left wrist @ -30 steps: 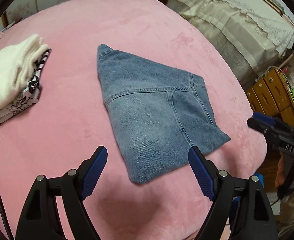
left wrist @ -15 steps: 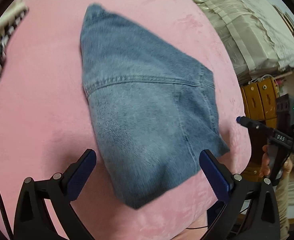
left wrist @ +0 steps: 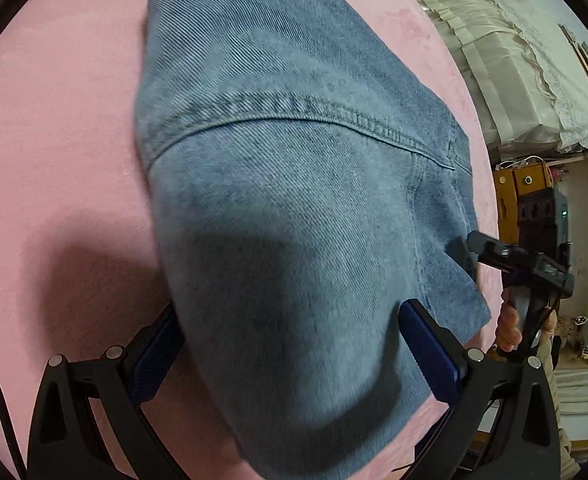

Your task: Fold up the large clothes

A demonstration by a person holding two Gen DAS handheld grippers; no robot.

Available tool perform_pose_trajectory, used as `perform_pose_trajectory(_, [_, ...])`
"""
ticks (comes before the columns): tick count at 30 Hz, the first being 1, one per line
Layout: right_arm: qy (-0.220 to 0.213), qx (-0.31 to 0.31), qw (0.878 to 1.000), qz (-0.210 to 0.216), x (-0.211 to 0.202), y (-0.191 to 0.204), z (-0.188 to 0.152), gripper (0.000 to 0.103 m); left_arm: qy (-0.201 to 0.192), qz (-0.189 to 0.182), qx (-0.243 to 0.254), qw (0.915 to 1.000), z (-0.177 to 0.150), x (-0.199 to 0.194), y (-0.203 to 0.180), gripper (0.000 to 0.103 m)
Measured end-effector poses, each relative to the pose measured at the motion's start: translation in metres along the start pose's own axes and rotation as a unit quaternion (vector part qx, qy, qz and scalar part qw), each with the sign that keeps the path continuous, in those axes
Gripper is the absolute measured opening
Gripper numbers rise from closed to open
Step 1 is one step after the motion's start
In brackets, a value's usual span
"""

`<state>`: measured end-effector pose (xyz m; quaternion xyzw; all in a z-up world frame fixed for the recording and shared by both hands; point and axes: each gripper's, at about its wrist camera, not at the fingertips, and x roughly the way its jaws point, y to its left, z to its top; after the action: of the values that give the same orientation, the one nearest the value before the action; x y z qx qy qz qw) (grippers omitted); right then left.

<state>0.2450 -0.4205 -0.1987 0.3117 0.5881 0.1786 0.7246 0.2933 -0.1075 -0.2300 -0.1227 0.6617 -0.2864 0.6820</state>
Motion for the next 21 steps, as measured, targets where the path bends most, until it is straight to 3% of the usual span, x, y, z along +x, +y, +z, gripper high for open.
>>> perform_pose_trajectory(2, [0.001,-0.016,1.0,0.004,0.007,0.006,0.002,0.079,0.0,0.003,0.008,1.0,0.002,0.007,-0.002,0.102])
perform_pose_trajectory(7, [0.014,-0.06,0.998,-0.033,0.028,0.018,0.001,0.079,0.002,0.016,0.013,0.9998,0.004,0.015,-0.005,0.102])
perform_pose_trajectory(17, [0.013,-0.066,0.997,-0.042,0.027,0.012,0.0,0.078,-0.004,0.046,0.003,0.9989,0.004,0.024,-0.02,0.103])
perform_pose_trajectory(19, [0.002,-0.071,0.996,-0.06,0.027,0.014,-0.003,0.066,-0.009,0.046,0.006,0.9989,0.003,0.025,-0.023,0.103])
perform_pose_trajectory(21, [-0.008,-0.071,0.996,-0.053,0.026,0.016,-0.006,0.052,-0.019,0.052,0.01,0.9984,0.001,0.026,-0.027,0.102])
